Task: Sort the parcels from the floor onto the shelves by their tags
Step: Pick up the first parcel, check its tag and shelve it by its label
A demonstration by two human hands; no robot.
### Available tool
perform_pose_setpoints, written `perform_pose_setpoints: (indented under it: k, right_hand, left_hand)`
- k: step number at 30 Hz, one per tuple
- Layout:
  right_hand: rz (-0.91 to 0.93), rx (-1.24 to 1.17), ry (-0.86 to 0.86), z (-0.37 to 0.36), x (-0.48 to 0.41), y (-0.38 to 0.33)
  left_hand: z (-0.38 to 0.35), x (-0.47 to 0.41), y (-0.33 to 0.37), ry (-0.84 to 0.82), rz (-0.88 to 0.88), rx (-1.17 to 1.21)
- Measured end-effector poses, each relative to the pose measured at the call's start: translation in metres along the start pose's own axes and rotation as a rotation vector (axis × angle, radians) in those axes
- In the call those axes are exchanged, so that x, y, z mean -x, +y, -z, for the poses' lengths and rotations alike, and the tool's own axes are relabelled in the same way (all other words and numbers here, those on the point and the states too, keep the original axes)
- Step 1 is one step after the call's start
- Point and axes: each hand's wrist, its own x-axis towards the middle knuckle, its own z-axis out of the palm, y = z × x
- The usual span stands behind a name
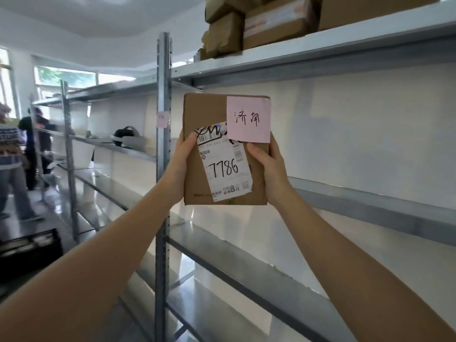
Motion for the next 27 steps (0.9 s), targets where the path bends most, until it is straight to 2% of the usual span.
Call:
perform_pose_setpoints:
  k: [13,19,27]
  right_hand:
    - [-0.022,-0.037,-0.136,-0.109,-0.098,0.104]
    - [0.004,-0.093,-0.081,-0.131,-0.170,0.143]
    - [-0.017,-0.024,-0.038,-0.135,-0.235,0.198]
  left_hand:
    - [0.139,-0.082,-0.001,0.165,-0.058,-0.043]
    - [0.172,-0.162,0.001,0.112,-0.101,-0.088]
    - [0.210,-0.240,-0.036,0.062,0.014,-0.017]
